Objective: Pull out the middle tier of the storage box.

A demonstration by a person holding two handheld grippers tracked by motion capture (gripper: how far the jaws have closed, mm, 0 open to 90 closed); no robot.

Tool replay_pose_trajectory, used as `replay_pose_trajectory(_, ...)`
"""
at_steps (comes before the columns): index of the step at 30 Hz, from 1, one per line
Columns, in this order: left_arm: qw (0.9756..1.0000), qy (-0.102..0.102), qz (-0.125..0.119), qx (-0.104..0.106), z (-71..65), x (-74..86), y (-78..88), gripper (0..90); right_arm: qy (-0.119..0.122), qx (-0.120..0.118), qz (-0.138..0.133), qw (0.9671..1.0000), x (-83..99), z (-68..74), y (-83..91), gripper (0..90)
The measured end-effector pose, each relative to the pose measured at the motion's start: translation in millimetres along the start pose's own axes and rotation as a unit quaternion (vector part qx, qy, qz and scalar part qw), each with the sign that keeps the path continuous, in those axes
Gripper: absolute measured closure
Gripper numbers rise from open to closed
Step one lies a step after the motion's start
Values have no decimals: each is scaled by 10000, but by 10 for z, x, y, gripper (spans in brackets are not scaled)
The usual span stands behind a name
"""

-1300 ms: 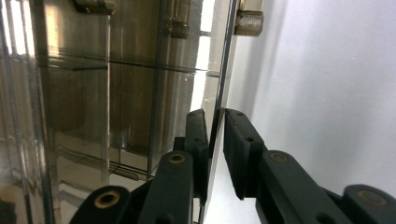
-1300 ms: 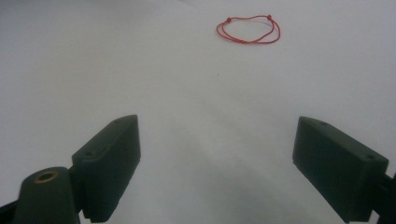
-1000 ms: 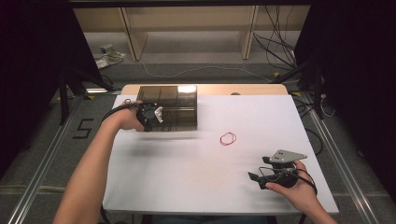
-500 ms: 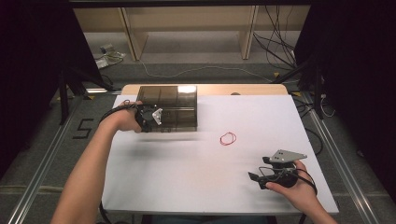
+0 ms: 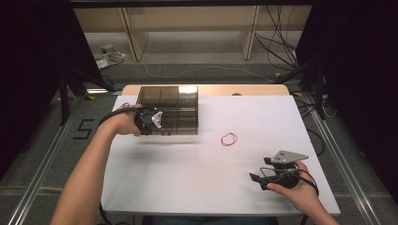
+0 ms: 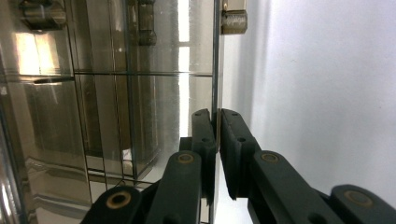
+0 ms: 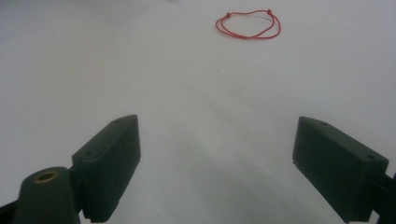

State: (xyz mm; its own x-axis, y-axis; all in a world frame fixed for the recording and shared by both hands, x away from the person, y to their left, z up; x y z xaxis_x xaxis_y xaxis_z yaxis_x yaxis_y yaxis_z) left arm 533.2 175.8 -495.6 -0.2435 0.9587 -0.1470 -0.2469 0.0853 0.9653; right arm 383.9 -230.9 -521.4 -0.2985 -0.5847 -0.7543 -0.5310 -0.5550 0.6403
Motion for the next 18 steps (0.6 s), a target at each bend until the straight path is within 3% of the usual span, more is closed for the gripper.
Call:
replay_pose_trajectory(6, 10000, -46, 10, 40, -53, 3, 20, 843, 10, -3, 9, 10000, 0, 3, 0, 159)
replay_pose_trajectory(18, 10000, 48, -31, -8, -139, 20, 20, 843, 8, -6, 25, 10000, 3, 5, -7, 159)
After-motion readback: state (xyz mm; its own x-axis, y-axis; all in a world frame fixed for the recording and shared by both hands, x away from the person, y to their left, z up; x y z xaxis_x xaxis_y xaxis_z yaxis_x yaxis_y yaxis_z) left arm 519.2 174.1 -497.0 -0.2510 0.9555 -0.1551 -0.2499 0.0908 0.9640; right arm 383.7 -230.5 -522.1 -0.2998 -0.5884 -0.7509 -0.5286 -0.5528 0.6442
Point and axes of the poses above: each handheld gripper's, and its own axes: y roughly backward along the jaws, x roughly out of its underside, z roughly to its left, the point moved 8 cm from there along -y, roughly forward along the jaws, and after that the axes turned 15 degrees about y, right-handed, at the moved point
